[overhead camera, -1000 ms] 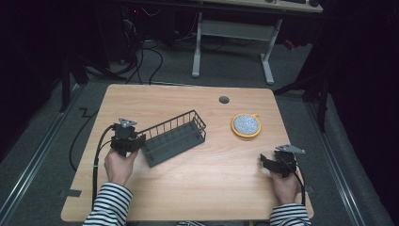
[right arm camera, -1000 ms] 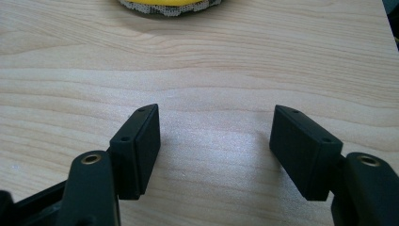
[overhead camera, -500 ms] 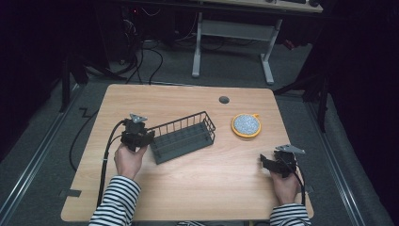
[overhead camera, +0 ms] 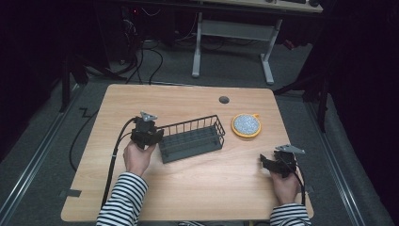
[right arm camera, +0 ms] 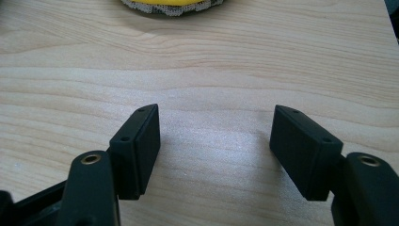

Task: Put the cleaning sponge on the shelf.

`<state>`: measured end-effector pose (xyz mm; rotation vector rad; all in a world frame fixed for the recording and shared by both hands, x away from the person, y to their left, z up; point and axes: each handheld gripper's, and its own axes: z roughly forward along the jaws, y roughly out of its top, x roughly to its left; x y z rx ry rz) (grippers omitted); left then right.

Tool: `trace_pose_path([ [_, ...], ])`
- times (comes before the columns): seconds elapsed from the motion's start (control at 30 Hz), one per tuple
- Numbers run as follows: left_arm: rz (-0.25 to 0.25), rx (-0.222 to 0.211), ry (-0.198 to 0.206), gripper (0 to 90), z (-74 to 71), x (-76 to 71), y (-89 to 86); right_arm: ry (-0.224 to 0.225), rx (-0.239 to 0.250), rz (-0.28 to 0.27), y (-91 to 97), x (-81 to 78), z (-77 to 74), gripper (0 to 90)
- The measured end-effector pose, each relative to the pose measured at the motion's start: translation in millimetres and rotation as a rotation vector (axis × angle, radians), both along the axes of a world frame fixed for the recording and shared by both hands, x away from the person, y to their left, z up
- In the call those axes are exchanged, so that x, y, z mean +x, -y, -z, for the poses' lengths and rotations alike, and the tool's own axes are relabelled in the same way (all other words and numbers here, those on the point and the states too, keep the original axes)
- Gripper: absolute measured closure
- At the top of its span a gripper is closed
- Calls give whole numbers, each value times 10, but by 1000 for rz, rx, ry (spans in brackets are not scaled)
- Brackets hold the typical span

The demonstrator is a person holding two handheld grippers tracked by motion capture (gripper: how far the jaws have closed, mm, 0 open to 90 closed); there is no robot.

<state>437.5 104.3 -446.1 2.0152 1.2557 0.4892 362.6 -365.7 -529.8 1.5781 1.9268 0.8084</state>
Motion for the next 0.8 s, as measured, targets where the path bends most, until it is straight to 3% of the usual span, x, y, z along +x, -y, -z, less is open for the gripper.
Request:
trace_pose_path([
  [0.37,19,-21,-2,659,5,-7,32,0,2,1,-2,0,1,342],
  [0.47,22,-26,3,579,-8,-15,16,1,2,0,-2,0,1,342],
  [0.63,13,-76,28,414,-79,-79,-69,1,1,-1,0,1,1,341],
  [0.8,-3,-109,40,369,-119,-178,-232,1,1,-1,0,1,1,342],
])
